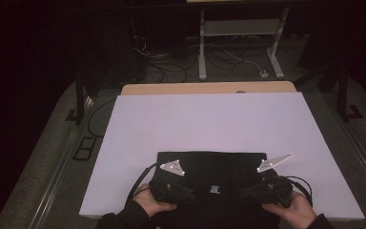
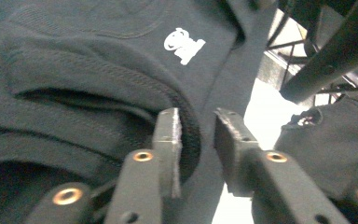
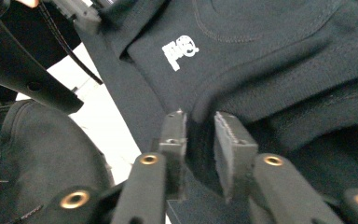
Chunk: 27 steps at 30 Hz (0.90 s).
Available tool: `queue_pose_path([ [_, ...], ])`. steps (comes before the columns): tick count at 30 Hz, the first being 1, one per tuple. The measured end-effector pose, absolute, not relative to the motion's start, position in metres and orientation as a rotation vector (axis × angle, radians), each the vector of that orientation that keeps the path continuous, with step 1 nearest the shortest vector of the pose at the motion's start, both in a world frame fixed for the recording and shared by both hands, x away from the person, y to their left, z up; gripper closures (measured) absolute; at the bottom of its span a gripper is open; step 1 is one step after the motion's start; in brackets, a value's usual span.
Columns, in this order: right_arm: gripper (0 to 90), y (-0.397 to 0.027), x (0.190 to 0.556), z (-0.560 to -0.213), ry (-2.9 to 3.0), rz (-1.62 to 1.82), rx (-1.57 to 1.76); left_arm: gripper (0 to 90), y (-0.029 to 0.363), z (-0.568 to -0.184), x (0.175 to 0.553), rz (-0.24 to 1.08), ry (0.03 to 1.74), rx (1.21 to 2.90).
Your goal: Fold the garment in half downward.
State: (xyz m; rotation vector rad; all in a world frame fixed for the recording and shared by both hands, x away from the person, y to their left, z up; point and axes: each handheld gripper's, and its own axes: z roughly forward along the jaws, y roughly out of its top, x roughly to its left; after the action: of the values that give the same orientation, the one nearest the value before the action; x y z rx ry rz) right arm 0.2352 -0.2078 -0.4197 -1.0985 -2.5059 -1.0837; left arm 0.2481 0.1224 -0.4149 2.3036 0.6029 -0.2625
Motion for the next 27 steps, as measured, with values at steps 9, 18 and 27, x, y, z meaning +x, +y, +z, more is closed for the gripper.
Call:
queue_pose_path([
  [9,36.4,-0.208,0.231,-0.408,-2.550,-1.149,-1.126,33.0,0.120,-0.405,0.244,-0.173,0.558,2.310],
  [18,7.9,-0.210,0.237,-0.395,-2.598,-1.196,-1.193,3.7,0.117,-0.395,0.248,-0.155,0.516,2.320],
  [27,0.4,-0.213,0.249,-0.378,-2.625,-1.220,-1.208,0.0,0.126,-0.385,0.261,-0.111,0.539,2.274],
])
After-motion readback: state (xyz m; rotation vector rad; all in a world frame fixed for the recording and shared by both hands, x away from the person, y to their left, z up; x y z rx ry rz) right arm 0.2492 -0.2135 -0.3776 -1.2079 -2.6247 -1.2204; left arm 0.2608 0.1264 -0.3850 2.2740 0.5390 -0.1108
